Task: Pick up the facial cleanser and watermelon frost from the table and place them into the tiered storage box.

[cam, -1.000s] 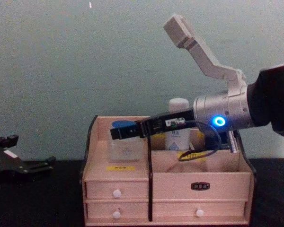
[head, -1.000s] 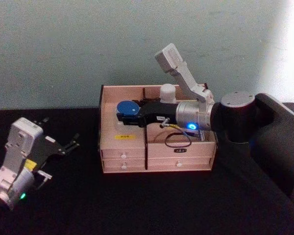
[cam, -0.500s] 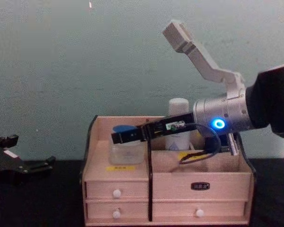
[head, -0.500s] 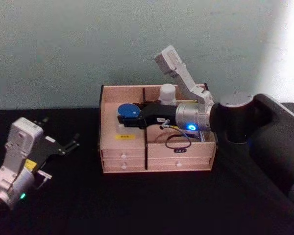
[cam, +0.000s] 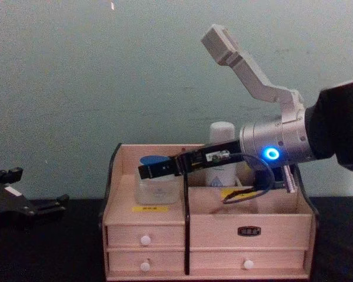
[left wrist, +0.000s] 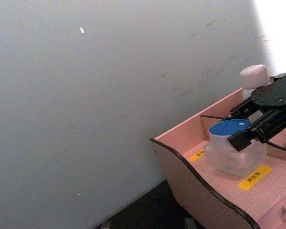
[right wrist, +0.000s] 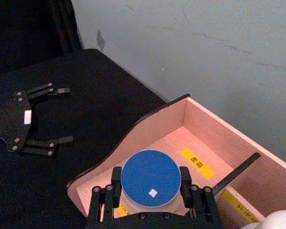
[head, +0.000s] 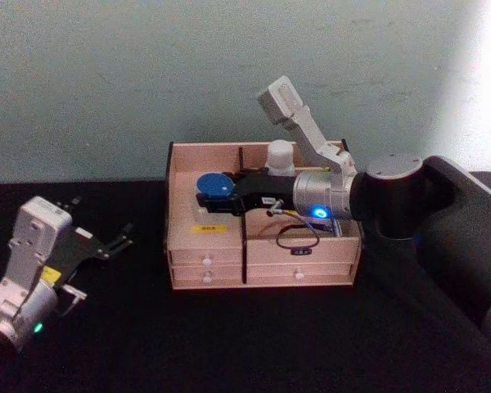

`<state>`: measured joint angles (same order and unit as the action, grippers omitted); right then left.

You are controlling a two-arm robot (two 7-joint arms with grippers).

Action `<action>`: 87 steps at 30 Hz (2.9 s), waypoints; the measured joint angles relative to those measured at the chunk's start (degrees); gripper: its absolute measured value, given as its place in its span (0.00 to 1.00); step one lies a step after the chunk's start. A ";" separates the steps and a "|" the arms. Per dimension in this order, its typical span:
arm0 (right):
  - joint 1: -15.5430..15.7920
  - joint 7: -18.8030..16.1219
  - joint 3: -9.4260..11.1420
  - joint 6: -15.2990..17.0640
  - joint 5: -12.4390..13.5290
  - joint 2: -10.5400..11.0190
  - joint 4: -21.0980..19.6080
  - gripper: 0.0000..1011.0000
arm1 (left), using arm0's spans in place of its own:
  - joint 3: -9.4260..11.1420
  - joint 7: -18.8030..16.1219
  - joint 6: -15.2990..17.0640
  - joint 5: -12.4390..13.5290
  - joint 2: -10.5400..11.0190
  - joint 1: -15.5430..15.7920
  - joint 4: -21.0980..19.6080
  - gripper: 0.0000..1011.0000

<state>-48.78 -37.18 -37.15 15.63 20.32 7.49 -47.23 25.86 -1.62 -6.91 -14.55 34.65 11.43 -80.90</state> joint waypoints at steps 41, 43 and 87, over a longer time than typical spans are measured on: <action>3.44 0.96 1.94 0.82 2.13 2.80 -9.23 0.99 | 0.00 0.00 0.00 0.00 0.00 0.00 0.00 0.99; 4.32 1.58 2.53 0.82 2.78 3.58 -11.54 0.99 | 0.00 0.00 0.00 0.00 0.00 0.00 0.00 0.99; 25.26 24.39 20.77 -7.43 4.44 13.89 -31.10 0.99 | 0.00 0.00 0.00 0.00 0.00 0.00 0.00 0.99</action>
<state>-23.52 -12.80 -16.38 8.20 24.75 21.39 -78.33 25.86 -1.62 -6.91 -14.55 34.65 11.43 -80.90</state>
